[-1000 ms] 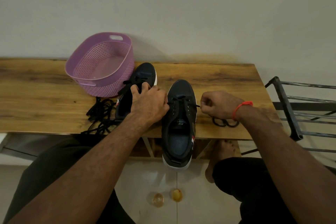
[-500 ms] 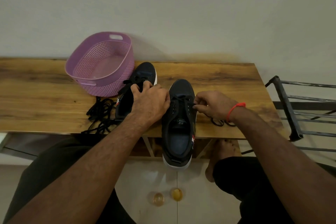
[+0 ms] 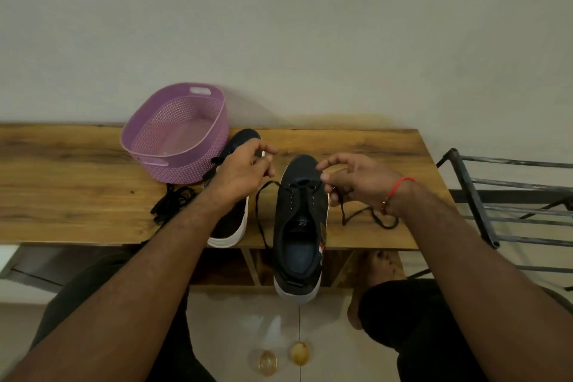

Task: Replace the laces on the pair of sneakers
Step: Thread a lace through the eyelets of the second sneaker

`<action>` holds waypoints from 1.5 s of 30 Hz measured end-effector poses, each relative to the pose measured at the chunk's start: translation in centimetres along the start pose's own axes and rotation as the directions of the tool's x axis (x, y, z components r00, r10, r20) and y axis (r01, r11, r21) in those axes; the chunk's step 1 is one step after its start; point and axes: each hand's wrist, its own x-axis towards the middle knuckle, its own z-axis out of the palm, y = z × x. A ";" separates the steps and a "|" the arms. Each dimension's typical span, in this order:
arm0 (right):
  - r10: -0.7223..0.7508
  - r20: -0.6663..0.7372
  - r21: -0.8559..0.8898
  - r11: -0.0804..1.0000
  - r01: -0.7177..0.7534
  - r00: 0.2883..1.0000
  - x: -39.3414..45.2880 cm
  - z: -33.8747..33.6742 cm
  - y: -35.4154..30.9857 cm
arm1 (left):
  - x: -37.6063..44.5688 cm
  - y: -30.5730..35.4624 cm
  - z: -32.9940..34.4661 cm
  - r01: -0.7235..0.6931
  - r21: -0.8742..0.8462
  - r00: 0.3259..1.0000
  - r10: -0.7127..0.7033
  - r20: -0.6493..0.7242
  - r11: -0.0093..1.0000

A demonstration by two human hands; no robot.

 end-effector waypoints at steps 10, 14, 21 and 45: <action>-0.108 -0.137 0.186 0.974 0.132 0.985 -4.3 1.9 -0.4 | -2.4 -1.9 4.4 -0.109 0.822 0.994 0.069 0.085 0.559; -0.074 -0.182 0.189 0.976 0.109 0.980 -5.0 2.2 1.0 | -3.1 -2.3 4.5 -0.089 0.798 0.992 0.123 0.019 0.596; -0.039 -0.197 0.211 0.974 0.081 0.980 -5.2 2.8 1.0 | -3.7 -1.8 3.8 -0.107 0.238 0.993 0.118 -0.029 0.965; -0.421 -0.282 0.366 0.784 0.502 0.862 -13.3 2.4 -23.1 | -8.0 25.6 -11.2 -0.165 -0.540 0.977 0.212 0.026 0.826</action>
